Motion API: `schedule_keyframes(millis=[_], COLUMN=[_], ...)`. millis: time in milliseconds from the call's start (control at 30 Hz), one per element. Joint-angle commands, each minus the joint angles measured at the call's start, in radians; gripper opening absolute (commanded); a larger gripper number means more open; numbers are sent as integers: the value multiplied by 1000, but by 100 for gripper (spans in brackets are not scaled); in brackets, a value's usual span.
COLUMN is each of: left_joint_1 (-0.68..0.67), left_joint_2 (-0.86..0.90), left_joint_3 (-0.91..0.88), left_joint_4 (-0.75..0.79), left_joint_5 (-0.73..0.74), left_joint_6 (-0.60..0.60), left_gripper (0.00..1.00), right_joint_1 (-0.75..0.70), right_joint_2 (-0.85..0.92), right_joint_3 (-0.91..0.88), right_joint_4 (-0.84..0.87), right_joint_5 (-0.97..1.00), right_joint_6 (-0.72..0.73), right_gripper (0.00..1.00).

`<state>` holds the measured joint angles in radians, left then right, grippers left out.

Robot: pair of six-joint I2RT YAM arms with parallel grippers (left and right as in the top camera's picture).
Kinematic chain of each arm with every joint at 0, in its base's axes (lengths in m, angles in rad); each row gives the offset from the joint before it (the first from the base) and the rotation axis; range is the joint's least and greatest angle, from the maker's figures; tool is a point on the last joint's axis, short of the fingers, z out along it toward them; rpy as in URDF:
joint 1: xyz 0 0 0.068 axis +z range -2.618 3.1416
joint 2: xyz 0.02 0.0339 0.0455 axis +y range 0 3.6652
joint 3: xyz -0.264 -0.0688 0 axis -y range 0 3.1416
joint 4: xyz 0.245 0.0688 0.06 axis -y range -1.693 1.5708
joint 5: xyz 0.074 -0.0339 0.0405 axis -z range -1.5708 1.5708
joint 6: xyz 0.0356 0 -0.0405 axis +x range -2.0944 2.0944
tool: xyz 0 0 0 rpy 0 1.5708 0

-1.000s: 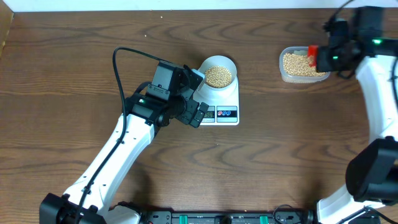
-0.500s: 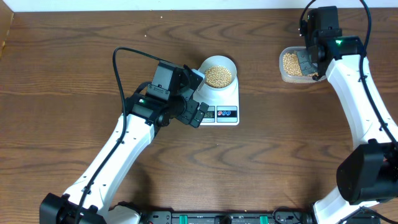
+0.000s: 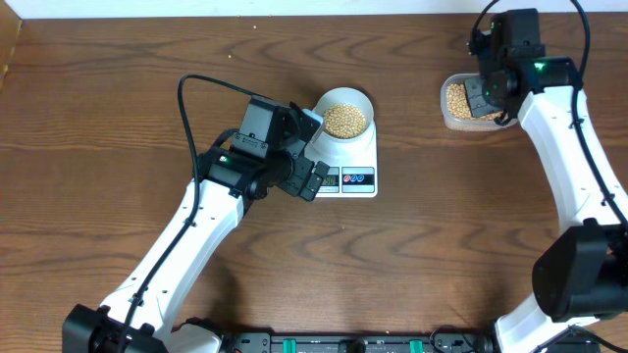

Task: Scoop item into bowl and weigh 50g on scale
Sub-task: 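Lower the red scoop into the clear bean tub with the right gripper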

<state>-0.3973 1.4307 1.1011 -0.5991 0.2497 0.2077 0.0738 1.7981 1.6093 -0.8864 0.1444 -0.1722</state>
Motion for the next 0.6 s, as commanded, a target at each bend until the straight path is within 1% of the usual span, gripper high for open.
schedule_keyframes(millis=[0,300,567], left_joint_1=[2,2,2], left_joint_2=[0,0,0], left_joint_3=[0,0,0], left_joint_4=[-3,-3,-3], left_joint_5=[8,8,8], left_joint_6=[9,9,9], left_gripper=[98,98,98], right_joint_1=[-18,-66,-172], right_joint_2=[-15,-27,-27], right_joint_3=[16,16,16], right_joint_4=[16,72,80], right_joint_5=[-159,-455,-770], right_joint_6=[34,71,71], right_gripper=[1,1,1])
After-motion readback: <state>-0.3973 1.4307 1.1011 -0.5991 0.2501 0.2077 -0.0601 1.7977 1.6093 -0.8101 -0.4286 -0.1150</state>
